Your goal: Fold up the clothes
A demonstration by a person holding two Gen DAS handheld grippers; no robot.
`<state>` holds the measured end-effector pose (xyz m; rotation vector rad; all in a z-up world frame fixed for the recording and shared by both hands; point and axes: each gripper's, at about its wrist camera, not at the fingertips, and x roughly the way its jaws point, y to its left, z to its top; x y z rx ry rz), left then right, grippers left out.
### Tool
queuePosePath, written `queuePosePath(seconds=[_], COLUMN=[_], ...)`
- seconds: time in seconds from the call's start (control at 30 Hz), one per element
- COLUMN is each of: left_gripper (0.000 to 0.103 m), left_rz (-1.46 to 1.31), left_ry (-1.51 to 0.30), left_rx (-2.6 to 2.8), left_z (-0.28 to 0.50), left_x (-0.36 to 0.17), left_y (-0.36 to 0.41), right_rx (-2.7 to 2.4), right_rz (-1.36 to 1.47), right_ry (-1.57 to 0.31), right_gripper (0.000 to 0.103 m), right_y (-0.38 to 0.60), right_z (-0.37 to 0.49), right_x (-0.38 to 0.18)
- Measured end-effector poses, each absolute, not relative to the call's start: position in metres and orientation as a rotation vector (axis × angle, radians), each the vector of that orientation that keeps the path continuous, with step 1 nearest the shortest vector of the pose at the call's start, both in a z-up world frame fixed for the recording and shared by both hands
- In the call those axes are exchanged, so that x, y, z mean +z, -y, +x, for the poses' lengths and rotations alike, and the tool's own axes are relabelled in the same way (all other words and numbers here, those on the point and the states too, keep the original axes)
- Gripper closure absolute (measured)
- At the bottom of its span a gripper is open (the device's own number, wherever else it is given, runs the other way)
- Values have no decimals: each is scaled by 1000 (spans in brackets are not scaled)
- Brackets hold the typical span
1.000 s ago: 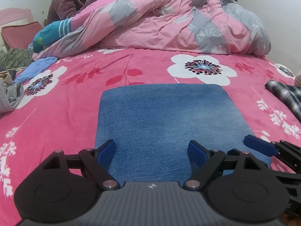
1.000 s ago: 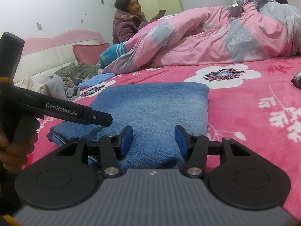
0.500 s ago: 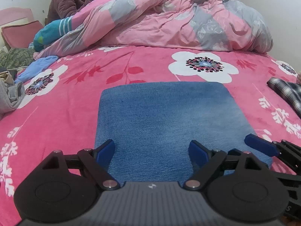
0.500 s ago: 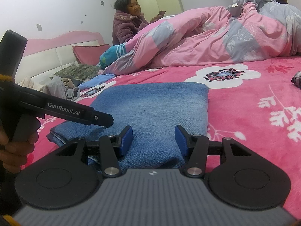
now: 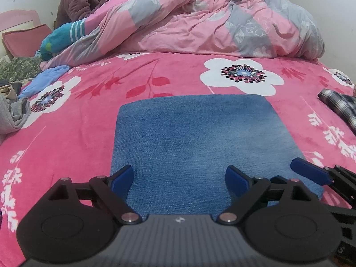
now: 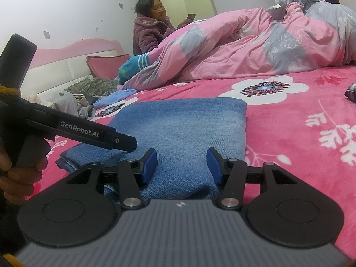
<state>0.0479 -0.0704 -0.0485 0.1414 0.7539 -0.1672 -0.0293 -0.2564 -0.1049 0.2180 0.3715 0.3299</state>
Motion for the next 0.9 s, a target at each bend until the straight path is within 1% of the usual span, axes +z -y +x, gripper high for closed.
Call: queuePosePath(seconds=[0.13,0.23,0.3,0.33,0.43,0.47,0.5,0.53,0.57,0.63,0.77,0.83,0.9], left_gripper=[9,9,9,9,8,8,8,8,8,8,8,7,5], left_rz=[101,-2,-66,-91,-176,-213,-261,-315,-368,-465,-568,-583,-598], left_ry=[-739,-682,-633,-611,-601,-610,-627,-644,-662,-701,-817,-828,-840], left_rx=[-196,-214,-217,-218,-241,-253,-276,-304,-332,-387,-493,-535,-575], left_z=[46,38,33,30,28,29,31,34,36,42,63,71,79], left_x=[-47,-40,-35,-34,-37,-40,-45,-50,-56,-67,-91,-96,-100], left_y=[62,42,25,16,-12,-21,-31,-41,-50,-67,-78,-79,-79], right_rx=[331,338,359,372,404,405,401,395,387,391,435,456,483], right_rz=[221,224,234,228,214,234,261,304,359,479,646,730,749], right_ry=[-371,-382,-402,-419,-476,-481,-481,-487,-496,-551,-710,-789,-840], right_gripper=[54,52,48,43,36,31,29,24,22,22,21,21,20], right_y=[257,259,261,261,263,268,274,283,294,314,334,345,346], right_z=[-29,-28,-25,-23,-15,-13,-12,-9,-6,2,18,27,33], right_x=[-105,-103,-99,-96,-80,-74,-70,-66,-64,-66,-83,-92,-94])
